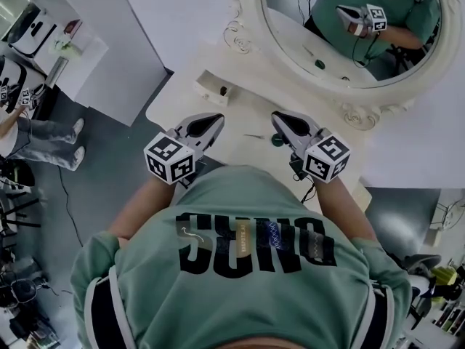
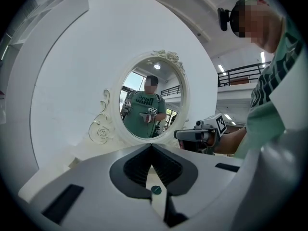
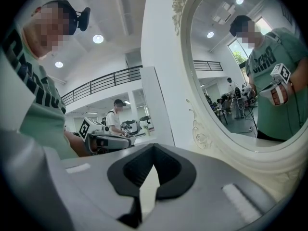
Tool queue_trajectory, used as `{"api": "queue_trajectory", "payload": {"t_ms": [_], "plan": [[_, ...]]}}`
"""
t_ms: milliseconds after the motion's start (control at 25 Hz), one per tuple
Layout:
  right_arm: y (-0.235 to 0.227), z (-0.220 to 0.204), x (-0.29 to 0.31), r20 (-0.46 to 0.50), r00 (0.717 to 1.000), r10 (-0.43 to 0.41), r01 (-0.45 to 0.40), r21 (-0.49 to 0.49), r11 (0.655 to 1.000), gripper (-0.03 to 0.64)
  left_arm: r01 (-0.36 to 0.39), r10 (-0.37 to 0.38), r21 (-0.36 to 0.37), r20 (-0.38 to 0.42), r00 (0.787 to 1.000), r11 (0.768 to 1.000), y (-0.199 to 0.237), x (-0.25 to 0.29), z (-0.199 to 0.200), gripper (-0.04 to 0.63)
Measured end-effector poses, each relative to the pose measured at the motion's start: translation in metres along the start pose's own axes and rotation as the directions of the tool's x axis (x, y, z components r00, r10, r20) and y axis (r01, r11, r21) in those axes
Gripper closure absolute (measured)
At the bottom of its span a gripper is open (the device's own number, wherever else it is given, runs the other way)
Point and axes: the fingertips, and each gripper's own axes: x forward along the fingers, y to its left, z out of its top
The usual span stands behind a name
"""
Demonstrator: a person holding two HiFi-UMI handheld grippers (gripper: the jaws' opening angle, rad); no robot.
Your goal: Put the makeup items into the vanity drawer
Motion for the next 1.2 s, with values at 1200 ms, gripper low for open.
{"api": "queue_trajectory", "payload": {"t_ms": [1200], "plan": [[0.005, -0.005, 0.005, -0.041, 0.999, 0.009, -0.011, -0.058, 0.998, 0.609, -0.032, 0.031, -0.03, -0.023, 0.999, 0.999, 0.01, -0.002, -0.01, 0.592]]}}
